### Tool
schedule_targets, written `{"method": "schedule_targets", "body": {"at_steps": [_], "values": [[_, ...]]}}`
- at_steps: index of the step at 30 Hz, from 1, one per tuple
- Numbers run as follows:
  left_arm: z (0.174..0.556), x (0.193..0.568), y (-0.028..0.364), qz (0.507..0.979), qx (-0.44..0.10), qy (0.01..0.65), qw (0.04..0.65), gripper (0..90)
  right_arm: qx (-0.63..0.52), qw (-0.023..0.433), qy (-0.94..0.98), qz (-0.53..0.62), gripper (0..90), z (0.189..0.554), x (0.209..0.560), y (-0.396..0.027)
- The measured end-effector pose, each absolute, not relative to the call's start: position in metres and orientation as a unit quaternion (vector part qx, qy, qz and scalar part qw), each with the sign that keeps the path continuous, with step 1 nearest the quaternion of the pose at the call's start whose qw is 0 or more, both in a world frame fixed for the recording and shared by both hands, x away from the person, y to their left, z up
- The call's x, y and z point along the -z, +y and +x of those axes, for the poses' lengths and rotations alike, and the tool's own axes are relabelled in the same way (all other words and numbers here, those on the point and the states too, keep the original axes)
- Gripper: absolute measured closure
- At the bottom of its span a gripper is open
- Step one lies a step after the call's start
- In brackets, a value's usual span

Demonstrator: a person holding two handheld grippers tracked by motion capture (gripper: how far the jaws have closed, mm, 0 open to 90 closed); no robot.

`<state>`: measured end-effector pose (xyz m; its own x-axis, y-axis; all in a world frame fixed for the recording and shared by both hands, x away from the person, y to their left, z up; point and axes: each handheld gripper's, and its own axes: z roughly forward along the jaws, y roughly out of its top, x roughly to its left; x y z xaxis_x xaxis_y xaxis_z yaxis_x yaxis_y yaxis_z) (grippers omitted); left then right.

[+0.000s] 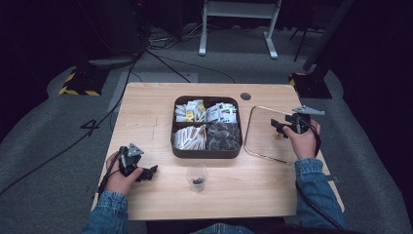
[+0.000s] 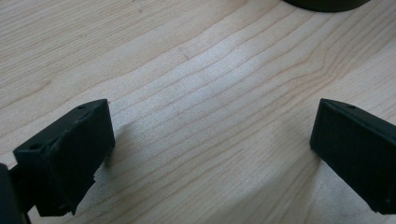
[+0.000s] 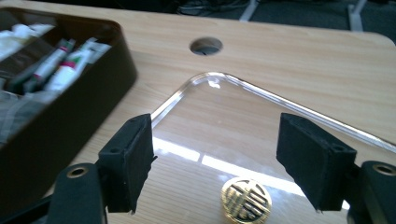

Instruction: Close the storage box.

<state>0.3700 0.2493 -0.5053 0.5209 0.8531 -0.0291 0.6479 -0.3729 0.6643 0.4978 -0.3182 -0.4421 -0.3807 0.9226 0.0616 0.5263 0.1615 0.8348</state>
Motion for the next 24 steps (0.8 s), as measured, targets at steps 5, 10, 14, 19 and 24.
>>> {"method": "schedule_targets", "body": {"at_steps": [5, 10, 14, 19, 24], "values": [[0.370, 0.505, 0.249, 0.813, -0.163, 0.461, 0.316, 0.3, -0.385, 0.237, 0.727, 0.518, 29.8, 0.503, 0.459, -0.325], [0.370, 0.505, 0.249, 0.813, -0.163, 0.461, 0.316, 0.3, -0.365, 0.223, 0.733, 0.529, 34.4, 0.505, 0.471, -0.330], [0.370, 0.505, 0.249, 0.813, -0.163, 0.461, 0.316, 0.3, -0.350, 0.211, 0.741, 0.533, 37.7, 0.506, 0.479, -0.332], [0.370, 0.505, 0.249, 0.813, -0.163, 0.461, 0.316, 0.3, -0.336, 0.205, 0.756, 0.523, 43.6, 0.507, 0.485, -0.328], [0.370, 0.505, 0.249, 0.813, -0.163, 0.461, 0.316, 0.3, -0.319, 0.206, 0.763, 0.523, 55.9, 0.507, 0.488, -0.326]]}}
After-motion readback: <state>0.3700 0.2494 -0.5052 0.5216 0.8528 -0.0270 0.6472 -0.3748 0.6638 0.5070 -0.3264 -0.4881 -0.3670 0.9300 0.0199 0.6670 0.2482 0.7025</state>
